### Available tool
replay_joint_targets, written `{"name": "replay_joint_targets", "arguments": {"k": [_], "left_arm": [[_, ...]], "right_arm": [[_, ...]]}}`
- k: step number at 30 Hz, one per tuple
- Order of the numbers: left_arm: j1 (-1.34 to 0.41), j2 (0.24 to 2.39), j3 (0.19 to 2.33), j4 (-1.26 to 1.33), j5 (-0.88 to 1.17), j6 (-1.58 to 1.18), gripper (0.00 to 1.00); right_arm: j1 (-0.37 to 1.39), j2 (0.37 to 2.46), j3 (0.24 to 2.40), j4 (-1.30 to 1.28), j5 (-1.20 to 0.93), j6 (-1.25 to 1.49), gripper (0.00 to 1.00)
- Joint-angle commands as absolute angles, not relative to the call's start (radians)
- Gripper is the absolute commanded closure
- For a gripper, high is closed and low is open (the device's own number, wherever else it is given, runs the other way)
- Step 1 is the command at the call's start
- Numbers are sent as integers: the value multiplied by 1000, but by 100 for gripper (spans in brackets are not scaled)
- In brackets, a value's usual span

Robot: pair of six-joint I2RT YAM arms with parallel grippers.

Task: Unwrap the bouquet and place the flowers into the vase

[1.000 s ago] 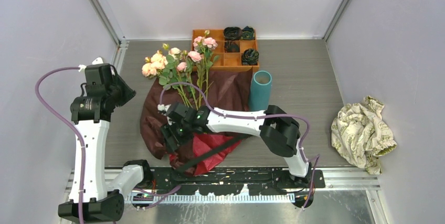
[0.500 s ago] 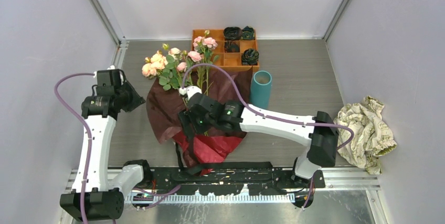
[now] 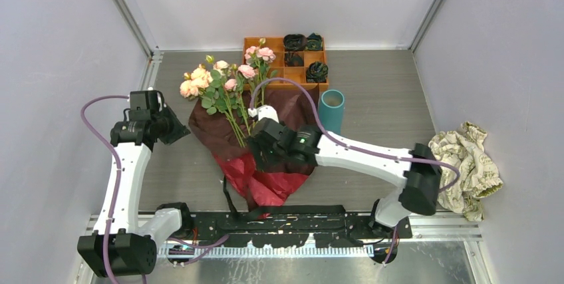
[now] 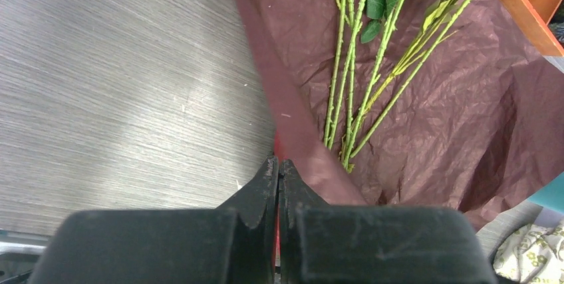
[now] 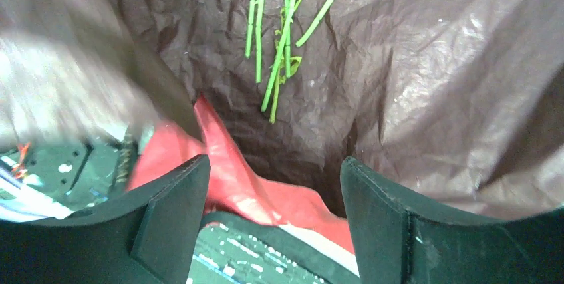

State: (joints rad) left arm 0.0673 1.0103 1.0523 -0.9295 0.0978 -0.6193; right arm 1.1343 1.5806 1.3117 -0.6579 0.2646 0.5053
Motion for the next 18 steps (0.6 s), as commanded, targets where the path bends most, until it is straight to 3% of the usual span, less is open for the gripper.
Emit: {"name": "replay_joint_targets", "arguments": {"k": [1,5,8,12,18], "left_arm": [[67,994,1050,-870,104,-604,100],[67,1004,1043,-863,111,-608,100],[67,999,1048,-871,104,-609,100],[67,972,1080,-899,80,-608,100],[67,930,1150,-960,47,-596,100]], "right_arm": [[1171,1372,1391,-719,352,526,22],[1170,1298,1388,-764,409,535,22],[1157,1337,1359,-763,425,535,36],[1129,1479,1354,-716,365,527,64],[1042,1745,1460,-675,225,488,86]]}}
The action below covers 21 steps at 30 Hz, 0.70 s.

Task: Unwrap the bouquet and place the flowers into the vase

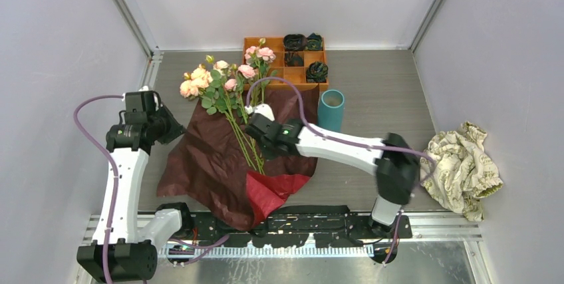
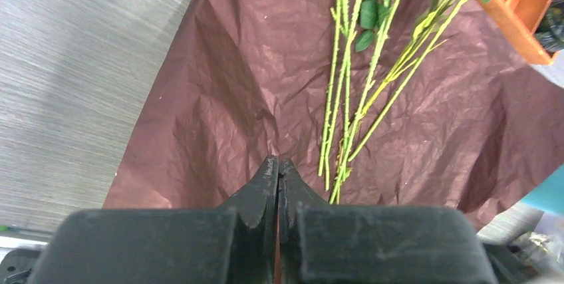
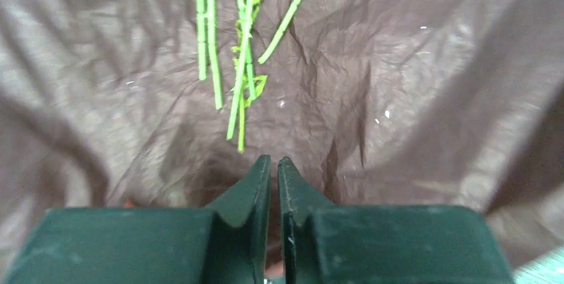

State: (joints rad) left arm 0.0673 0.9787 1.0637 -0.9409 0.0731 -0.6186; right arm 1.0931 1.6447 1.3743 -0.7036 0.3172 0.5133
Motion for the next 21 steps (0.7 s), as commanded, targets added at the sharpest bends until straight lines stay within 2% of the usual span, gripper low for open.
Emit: {"name": "replay_joint_targets", "arguments": {"k": [1,6,13,21], "left_arm": [[67,926,1161,-967,50,-594,100],[67,921,1180,-974,77,-599,100],[66,946,1144,-936,116,-614,100],[66,932,1173,-952,100,-616,100]], "right_arm": [[1037,1777,1476,-670,199,480,88],[1052,1834,1460,-668,62,477,99],[1256,1648,1226,-710,96,531,99],[1431,1426,943,-692,130,757,99]]}}
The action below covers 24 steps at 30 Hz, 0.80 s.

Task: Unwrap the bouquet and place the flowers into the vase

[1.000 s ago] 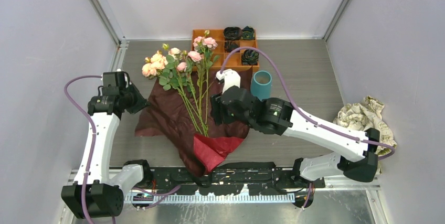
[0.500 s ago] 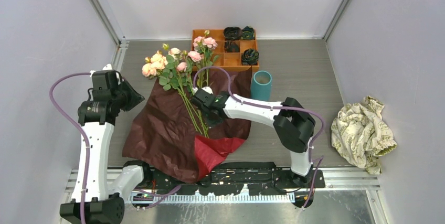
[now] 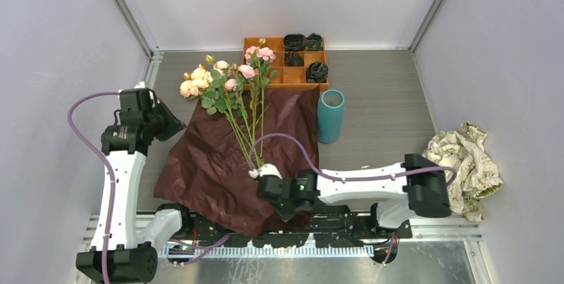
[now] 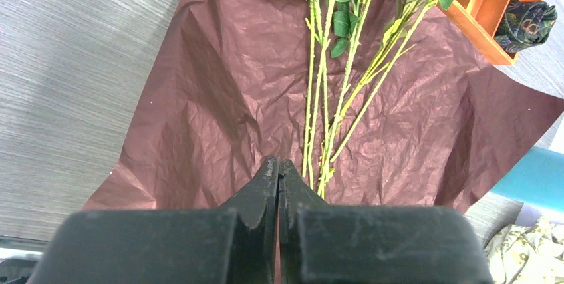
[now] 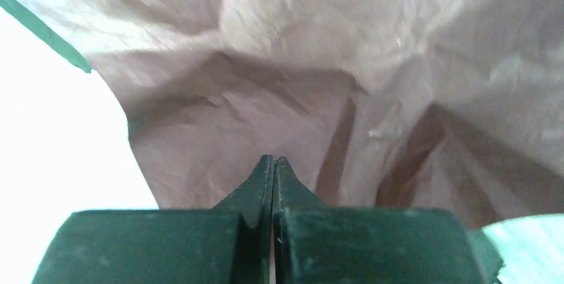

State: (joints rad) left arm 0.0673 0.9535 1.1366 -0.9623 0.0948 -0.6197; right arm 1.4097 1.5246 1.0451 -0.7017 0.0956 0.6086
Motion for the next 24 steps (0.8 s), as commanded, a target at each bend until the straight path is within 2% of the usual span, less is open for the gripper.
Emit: {"name": "replay_joint_targets", "arguments": {"k": [1,8,12,14,21,22,24], "left_arm": [[66,927,1180,-957,100,-615,100],[67,911,1218,-994,113,-612,100],[67,912,1250,-1031,113,-587,99],[67,906,1272,-1053,108,-579,99],[67,862,1369,-1107,89,-579,96],[67,855,1386,-1115,86,-579,96],[67,849,1425,-1124,89,-581,95]], "right_arm": [[1436,1405,909,-675,129,782,99],[1443,1420,779,-577,131,849,92],[1444,1444,808,-621,173,838,87],[1444,1426,871,-698,238,821,80],[1443,1340,1242,-943,544,673,38],[1443,1342,1293,-946,578,634,29],[1430,1364,1389,-939,619,556,2]]}}
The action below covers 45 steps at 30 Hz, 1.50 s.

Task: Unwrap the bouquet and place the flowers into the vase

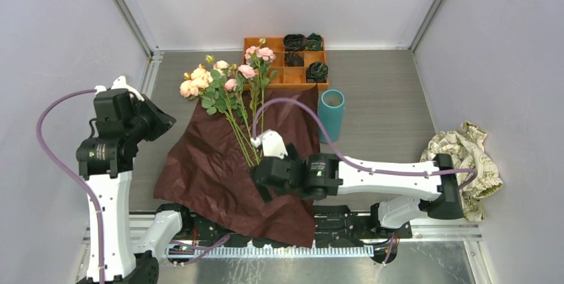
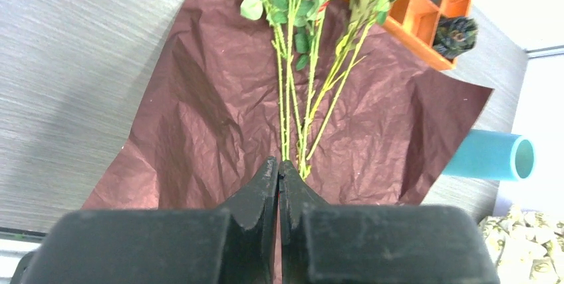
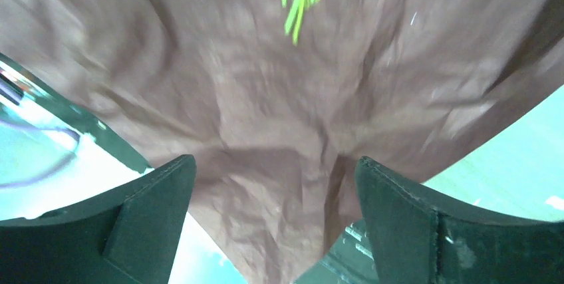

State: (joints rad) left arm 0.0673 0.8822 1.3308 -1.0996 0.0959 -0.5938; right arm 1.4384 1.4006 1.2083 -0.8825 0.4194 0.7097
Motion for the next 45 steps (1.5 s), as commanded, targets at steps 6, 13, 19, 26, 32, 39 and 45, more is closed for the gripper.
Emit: {"name": "replay_joint_targets", "arguments": {"k": [6,13,19,26,32,39,45], "left_arm": [[67,860,1512,-1126,95,-589,94],[67,920,1499,-1029,284,-599,93],[67,934,1366,-943,317,-626,94],[67,948,1308,-927,318,-597,94],[67,959,1267,-905,316,-595,95],[66,952,1270,-935,297,-577,95],[67,951,1261,-943,273,-567,95]], "right_arm": [[1254,1512,1630,-879,451,410,0],[953,1842,1910,-883,200,417,50],[850,2163,2211,-950,186,426,63],[745,2371,2349,-915,182,445,64],[691,2439,2355,-856,122,453,63],[653,2525,2425,-813,41,474,61],[653,2418,2250,-709,46,509,61]]}}
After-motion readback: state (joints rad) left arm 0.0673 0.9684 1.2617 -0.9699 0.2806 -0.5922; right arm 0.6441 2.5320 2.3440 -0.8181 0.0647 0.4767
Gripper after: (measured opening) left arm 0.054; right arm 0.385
